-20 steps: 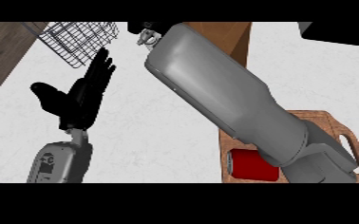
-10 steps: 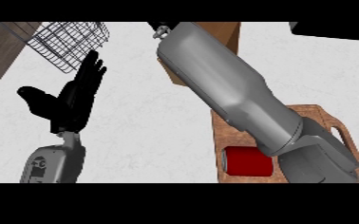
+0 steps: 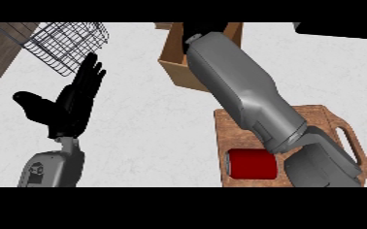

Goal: Pick the cupcake from the cutting board and place it in the cardboard box

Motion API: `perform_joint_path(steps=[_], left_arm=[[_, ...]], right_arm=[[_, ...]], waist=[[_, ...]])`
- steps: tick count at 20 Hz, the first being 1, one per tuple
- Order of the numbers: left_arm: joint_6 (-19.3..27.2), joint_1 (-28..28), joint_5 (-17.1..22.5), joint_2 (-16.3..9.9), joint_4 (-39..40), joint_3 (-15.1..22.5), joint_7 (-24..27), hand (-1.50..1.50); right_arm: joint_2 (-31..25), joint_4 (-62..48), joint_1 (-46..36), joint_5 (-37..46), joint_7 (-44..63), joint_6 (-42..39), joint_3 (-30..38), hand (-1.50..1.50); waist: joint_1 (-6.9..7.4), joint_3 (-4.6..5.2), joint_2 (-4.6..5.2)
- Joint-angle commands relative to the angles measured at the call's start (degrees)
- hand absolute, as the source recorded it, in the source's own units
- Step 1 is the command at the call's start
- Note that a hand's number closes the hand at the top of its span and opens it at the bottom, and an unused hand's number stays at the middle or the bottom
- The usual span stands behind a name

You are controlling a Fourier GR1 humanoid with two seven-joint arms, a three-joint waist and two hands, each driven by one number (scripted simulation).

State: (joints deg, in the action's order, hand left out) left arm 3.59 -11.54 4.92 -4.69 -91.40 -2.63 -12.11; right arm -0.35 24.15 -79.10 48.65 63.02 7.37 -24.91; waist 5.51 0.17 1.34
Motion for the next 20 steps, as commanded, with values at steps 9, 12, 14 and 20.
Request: perform_joint_path(steps=[9,12,14,20], left_arm=[[-0.23,1.59,0.51,-0.76,-1.43,-0.75,-0.97,0.00],[-0.06,1.44,0.89,-0.44,-1.49,-1.05,-0.64,0.00],[1.15,1.26,0.33,-0.35,-0.84,-1.78,-0.49,0.00],[0.87,3.34,0.02,-0.31,-2.64,-1.01,-0.67,0.00]], right_arm=[[0.33,-0.78,-0.64,4.30,-3.07,23.02,-2.47,-1.50],[0.32,1.73,-1.20,4.84,-2.97,31.55,-1.01,-1.50],[0.32,3.08,-0.35,3.69,-2.73,34.45,0.78,-1.50],[0.33,11.69,2.91,-1.16,-3.24,48.37,7.30,-1.50]], waist=[[-1.76,-0.14,-0.46],[-1.95,-0.17,-0.56],[-2.88,-0.17,-0.75],[-3.33,-0.28,-1.21]])
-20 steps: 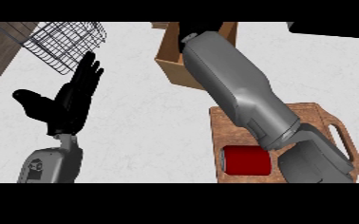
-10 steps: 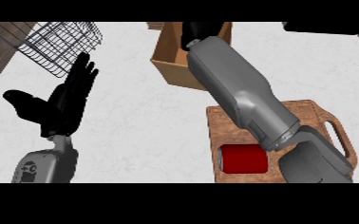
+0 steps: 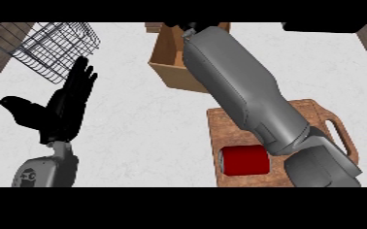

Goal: Pick the cupcake from the cutting board and place it in the cardboard box

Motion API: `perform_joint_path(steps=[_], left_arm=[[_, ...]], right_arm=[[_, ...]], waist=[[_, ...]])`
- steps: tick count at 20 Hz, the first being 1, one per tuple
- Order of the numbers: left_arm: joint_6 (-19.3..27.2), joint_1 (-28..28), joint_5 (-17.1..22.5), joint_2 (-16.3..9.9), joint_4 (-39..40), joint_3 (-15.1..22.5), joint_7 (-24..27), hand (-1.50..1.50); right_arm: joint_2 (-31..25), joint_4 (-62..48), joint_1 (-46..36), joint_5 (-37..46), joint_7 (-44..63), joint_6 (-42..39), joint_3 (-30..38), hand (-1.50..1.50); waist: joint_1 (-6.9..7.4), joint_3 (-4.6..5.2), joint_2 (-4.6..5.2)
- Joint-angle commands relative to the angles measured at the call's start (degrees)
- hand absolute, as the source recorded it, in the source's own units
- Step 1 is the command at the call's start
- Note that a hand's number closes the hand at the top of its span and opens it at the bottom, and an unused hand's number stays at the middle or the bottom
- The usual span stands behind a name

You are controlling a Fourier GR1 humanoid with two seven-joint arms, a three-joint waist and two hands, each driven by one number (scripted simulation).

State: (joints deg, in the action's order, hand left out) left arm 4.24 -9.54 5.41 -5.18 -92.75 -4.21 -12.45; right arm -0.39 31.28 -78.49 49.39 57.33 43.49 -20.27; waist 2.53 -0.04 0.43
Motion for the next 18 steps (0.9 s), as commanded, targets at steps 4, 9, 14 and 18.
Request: perform_joint_path(steps=[4,9,14,18], left_arm=[[-0.09,2.76,-0.02,0.39,-0.81,-0.12,1.82,0.00],[0.34,1.47,-0.15,-0.75,-0.81,-0.82,-0.82,0.00],[0.78,3.92,0.03,-0.55,-3.22,-1.20,-0.90,0.00],[0.06,1.85,0.56,-1.85,0.36,-3.06,0.17,0.00]], right_arm=[[0.37,8.60,3.93,-3.41,-1.02,18.96,6.04,-1.50],[0.37,15.45,13.21,-2.70,-3.94,25.72,3.88,-1.50],[0.37,23.29,23.99,0.80,-5.50,27.47,2.85,-1.50],[0.37,33.94,29.14,7.77,-0.29,23.32,0.95,-1.50]], waist=[[-1.08,0.01,-0.22],[-2.31,0.01,-0.58],[-3.14,0.00,-0.83],[-3.83,0.07,-1.01]])
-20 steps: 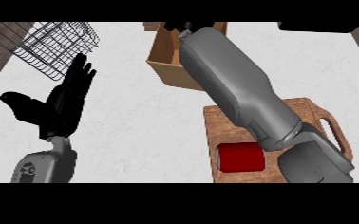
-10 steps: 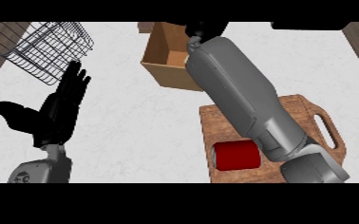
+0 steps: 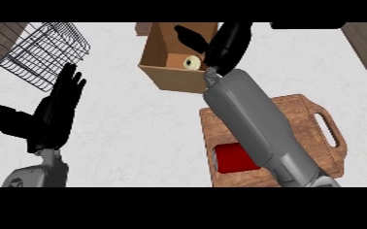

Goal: Pick the cupcake from the cutting board and place it in the cardboard box

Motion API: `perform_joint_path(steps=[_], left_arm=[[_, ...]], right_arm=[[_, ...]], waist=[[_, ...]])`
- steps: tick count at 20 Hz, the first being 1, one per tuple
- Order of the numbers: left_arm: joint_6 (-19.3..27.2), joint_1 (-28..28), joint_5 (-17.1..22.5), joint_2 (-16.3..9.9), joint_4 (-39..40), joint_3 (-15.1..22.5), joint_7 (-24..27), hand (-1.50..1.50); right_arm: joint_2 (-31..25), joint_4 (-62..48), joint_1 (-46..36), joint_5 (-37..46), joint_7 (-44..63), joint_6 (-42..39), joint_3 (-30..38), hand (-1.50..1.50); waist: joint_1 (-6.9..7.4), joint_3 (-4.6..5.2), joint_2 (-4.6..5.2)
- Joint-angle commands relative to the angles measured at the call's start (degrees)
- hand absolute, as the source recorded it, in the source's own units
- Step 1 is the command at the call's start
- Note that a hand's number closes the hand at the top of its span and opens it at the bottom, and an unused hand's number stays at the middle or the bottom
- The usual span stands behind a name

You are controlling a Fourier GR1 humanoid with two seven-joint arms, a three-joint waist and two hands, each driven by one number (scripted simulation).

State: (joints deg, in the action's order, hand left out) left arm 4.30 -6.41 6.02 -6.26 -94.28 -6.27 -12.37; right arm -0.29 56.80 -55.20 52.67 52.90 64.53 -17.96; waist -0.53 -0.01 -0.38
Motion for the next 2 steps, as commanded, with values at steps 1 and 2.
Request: perform_joint_path(steps=[1,2], left_arm=[[0.02,-1.17,1.04,-1.75,-2.23,-1.20,-4.55,0.00],[0.39,-0.46,0.18,-0.68,-4.24,0.16,-3.23,0.00]], right_arm=[[0.27,11.72,7.69,5.34,3.17,0.21,-0.33,-1.50],[-1.86,11.98,9.12,2.60,0.35,-0.23,1.39,-1.50]], waist=[[-0.57,0.00,-0.21],[0.09,-0.01,0.09]])
